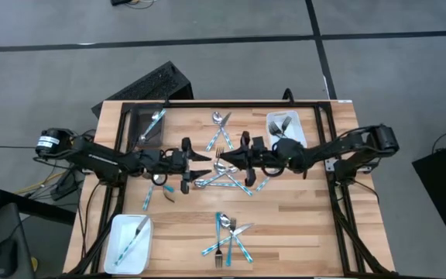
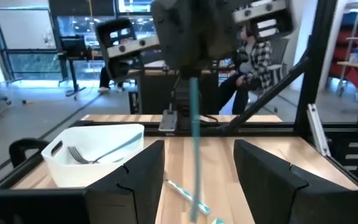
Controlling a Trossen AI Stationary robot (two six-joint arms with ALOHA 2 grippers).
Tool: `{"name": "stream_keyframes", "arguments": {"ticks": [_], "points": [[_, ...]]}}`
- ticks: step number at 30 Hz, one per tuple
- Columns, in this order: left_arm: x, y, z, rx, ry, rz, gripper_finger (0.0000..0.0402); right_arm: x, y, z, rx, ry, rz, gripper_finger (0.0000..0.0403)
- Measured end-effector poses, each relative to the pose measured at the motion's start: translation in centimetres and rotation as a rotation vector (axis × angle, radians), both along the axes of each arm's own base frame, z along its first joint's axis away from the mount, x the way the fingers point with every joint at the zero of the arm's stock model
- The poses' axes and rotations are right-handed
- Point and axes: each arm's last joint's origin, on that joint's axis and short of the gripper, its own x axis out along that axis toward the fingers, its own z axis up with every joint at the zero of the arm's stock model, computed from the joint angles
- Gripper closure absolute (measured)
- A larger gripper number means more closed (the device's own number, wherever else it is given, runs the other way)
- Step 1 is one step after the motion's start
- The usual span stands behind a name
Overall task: Sort silverware by color (type)
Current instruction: Put the blue fork into the top white bin
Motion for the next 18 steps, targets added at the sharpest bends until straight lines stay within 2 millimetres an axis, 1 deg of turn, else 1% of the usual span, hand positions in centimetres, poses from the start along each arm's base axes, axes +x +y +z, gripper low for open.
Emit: {"name": "stream_keyframes", "arguments": {"ticks": [5, 10, 18], "points": [[0.3, 0.0, 0.3, 0.015, 0.026, 0.000, 0.0219, 0.0, 0.0, -0.1, -0.005, 0.021, 0.002, 0.0387], [0.4, 0.0, 0.1, 0.016, 0.032, 0.012, 0.0219, -0.8, 0.0, 1.1, -0.019, -0.009, -0.001, 0.0387], [1.8, 0.0, -1.4, 0.002, 0.005, 0.012, 0.0219, -0.8, 0.0, 1.1, -0.023, -0.004, -0.001, 0.0387]]}}
